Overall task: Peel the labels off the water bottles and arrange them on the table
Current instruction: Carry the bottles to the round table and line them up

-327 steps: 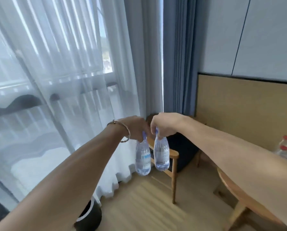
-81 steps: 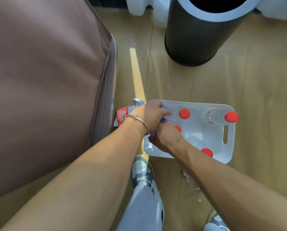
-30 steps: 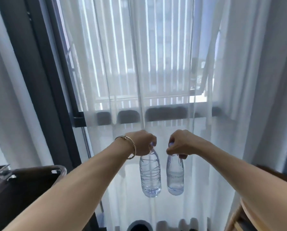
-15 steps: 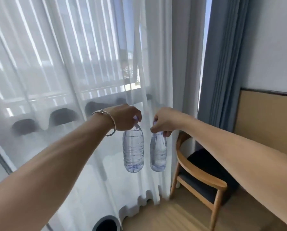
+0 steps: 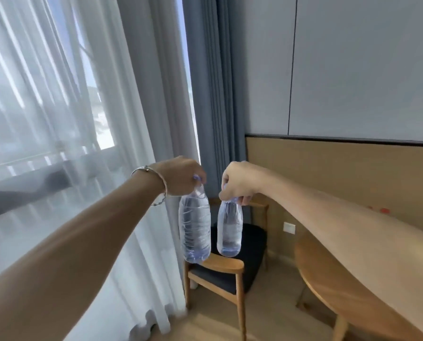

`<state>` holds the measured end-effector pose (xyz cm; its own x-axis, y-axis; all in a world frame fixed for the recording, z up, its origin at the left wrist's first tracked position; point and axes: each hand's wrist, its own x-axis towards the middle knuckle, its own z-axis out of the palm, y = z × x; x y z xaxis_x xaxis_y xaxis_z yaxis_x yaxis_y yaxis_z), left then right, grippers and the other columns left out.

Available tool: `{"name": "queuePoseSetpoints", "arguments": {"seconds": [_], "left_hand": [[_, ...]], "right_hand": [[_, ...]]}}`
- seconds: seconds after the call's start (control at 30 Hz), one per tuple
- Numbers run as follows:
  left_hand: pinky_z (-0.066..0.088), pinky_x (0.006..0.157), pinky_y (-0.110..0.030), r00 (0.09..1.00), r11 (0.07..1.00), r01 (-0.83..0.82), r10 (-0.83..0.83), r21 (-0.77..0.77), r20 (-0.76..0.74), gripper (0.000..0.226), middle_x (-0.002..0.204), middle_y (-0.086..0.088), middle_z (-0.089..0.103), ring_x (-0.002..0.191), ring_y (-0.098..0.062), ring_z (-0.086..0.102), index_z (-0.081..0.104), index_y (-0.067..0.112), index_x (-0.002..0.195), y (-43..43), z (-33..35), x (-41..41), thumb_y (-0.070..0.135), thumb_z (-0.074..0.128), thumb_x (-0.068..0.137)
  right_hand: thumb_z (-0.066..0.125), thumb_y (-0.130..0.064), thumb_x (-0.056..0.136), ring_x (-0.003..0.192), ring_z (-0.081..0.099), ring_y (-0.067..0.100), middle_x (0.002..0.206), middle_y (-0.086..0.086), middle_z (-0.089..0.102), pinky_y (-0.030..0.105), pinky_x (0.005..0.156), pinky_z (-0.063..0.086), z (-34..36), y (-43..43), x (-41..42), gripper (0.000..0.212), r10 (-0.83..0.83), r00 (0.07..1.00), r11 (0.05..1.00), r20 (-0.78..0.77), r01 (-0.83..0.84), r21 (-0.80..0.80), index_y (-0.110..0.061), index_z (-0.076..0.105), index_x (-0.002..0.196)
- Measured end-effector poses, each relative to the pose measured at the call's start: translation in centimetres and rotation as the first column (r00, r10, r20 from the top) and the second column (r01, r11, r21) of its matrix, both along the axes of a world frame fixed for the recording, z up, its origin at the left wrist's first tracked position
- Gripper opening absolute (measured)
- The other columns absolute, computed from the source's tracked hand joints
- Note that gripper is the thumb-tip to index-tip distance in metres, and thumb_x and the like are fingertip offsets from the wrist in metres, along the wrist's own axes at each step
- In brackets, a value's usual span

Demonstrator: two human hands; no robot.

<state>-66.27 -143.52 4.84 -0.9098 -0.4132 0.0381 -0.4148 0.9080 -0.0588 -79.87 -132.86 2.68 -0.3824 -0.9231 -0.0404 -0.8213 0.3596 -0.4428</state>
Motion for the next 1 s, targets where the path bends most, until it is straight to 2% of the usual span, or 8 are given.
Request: {"name": "queuePoseSetpoints", "arguments": {"seconds": [0.07,0.17,0.3,0.5,0.67,0.77,0.83,1.0], "left_hand": [[0.051,0.089,-0.032,0.999,0.999,0.043,-0.043,0.010,0.002,0.028,0.110,0.001,0.068,0.096,-0.018,0.062,0.069,0.020,0.114,1.9,-0.3,-4.7,0.014,0.045,0.101],[0.047,0.088,-0.027,0.996,0.995,0.095,-0.095,0.027,-0.001,0.029,0.106,0.005,0.064,0.095,-0.014,0.059,0.068,0.018,0.117,4.9,-1.1,-11.8,0.013,0.044,0.102],[0.050,0.095,-0.035,0.989,0.988,0.143,-0.141,0.058,-0.035,0.028,0.115,0.001,0.066,0.105,-0.020,0.061,0.067,0.023,0.117,8.3,-2.4,-20.9,0.016,0.045,0.101],[0.043,0.086,-0.027,0.966,0.961,0.259,-0.259,0.094,-0.020,0.029,0.111,0.004,0.062,0.100,-0.017,0.055,0.066,0.024,0.119,13.4,-3.4,-33.2,0.017,0.045,0.101],[0.043,0.081,-0.028,0.932,0.925,0.359,-0.363,0.124,0.007,0.028,0.117,0.000,0.063,0.098,-0.019,0.057,0.067,0.029,0.116,15.8,-5.9,-42.5,0.019,0.047,0.099],[0.041,0.079,-0.027,0.910,0.899,0.405,-0.414,0.167,0.024,0.028,0.112,-0.002,0.057,0.091,-0.019,0.053,0.066,0.028,0.120,16.7,-8.3,-47.5,0.020,0.048,0.100],[0.043,0.080,-0.027,0.888,0.874,0.441,-0.457,0.205,0.040,0.028,0.116,-0.005,0.058,0.094,-0.023,0.056,0.065,0.028,0.121,16.9,-10.4,-50.8,0.020,0.049,0.100],[0.041,0.081,-0.026,0.831,0.806,0.504,-0.550,0.309,0.078,0.030,0.119,-0.007,0.061,0.111,-0.027,0.058,0.065,0.026,0.123,16.0,-17.4,-58.9,0.018,0.051,0.097]], "right_hand": [[0.066,-0.017,0.079,0.048,0.065,0.013,0.069,0.007,0.072,0.019,0.048,0.050,-0.1,2.2,-4.1,0.020,-0.034,0.999,0.999,-0.004,0.034,-0.001,-0.002,0.072,0.090],[0.066,-0.013,0.078,0.048,0.065,0.015,0.073,0.013,0.074,0.021,0.050,0.054,-0.5,5.2,-10.7,0.023,-0.082,0.997,0.997,-0.001,0.082,-0.002,0.004,0.072,0.092],[0.066,-0.009,0.079,0.049,0.064,0.017,0.065,0.010,0.068,0.023,0.048,0.053,-1.3,9.5,-18.7,0.021,-0.142,0.990,0.990,-0.021,0.142,0.011,0.007,0.071,0.092],[0.063,-0.009,0.079,0.045,0.063,0.012,0.063,0.009,0.069,0.018,0.044,0.050,-2.6,15.3,-29.5,0.020,-0.317,0.948,0.945,-0.023,0.318,0.081,0.002,0.071,0.094],[0.065,-0.012,0.085,0.046,0.060,0.012,0.070,0.010,0.069,0.015,0.038,0.044,-5.0,19.3,-36.5,0.019,-0.453,0.892,0.886,-0.006,0.451,0.110,0.000,0.068,0.098],[0.065,-0.012,0.082,0.053,0.066,0.018,0.074,0.012,0.073,0.027,0.057,0.060,-7.5,20.3,-40.9,0.021,-0.504,0.863,0.852,-0.006,0.499,0.160,0.000,0.068,0.100],[0.066,-0.013,0.078,0.059,0.071,0.024,0.072,0.014,0.073,0.036,0.066,0.063,-9.6,20.4,-43.9,0.022,-0.539,0.842,0.828,-0.004,0.531,0.179,0.001,0.071,0.094],[0.064,-0.017,0.079,0.048,0.062,0.019,0.058,0.006,0.065,0.026,0.056,0.055,-14.8,19.2,-50.0,0.013,-0.587,0.809,0.763,-0.040,0.569,0.307,-0.006,0.068,0.085]]}}
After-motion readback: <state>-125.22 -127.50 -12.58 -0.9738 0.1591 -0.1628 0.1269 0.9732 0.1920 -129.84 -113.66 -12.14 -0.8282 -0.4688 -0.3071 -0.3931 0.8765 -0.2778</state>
